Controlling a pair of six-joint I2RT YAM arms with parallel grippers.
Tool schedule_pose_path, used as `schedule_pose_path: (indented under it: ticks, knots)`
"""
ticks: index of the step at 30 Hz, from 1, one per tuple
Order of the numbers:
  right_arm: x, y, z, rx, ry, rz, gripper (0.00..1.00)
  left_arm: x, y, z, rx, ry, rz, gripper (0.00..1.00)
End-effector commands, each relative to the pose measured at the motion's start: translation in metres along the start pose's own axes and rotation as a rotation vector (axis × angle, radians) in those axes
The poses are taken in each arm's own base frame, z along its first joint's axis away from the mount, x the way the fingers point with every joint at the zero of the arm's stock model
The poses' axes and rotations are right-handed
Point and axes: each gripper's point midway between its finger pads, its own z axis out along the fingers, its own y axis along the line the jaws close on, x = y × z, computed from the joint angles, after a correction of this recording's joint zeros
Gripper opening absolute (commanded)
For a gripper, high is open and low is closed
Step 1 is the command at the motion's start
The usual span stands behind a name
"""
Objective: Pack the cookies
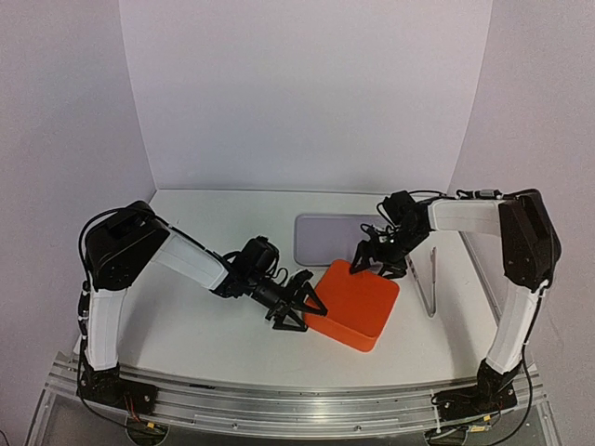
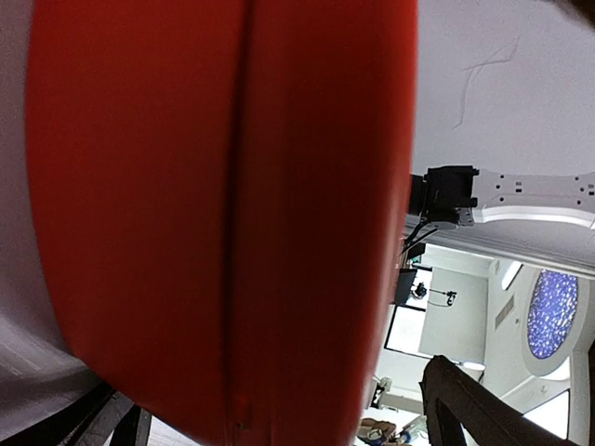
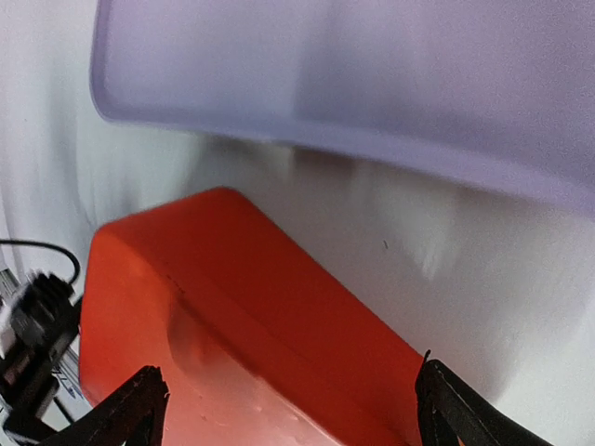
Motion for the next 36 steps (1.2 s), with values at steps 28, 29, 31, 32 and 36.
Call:
schedule_pose_path:
  ticks: [28,29,31,32,36]
  knots:
    - [0.042,-0.017,-0.041,0.256,-0.179,0.140,0.74,-0.122,-0.007,-0.031,-0.267,-0.273,0.130,0.96]
    - [0.038,-0.016,-0.041,0.256,-0.180,0.134,0.72,-0.123,-0.007,-0.030,-0.262,-0.270,0.130,0.96]
    - [0.033,-0.015,-0.036,0.261,-0.171,0.123,0.69,-0.125,-0.008,-0.029,-0.257,-0.270,0.131,0.94]
    - [0.031,-0.015,-0.035,0.263,-0.168,0.120,0.69,-0.126,-0.008,-0.028,-0.253,-0.270,0.132,0.94]
    - [0.027,-0.016,-0.028,0.277,-0.145,0.112,0.67,-0.127,-0.009,-0.026,-0.243,-0.263,0.133,0.92]
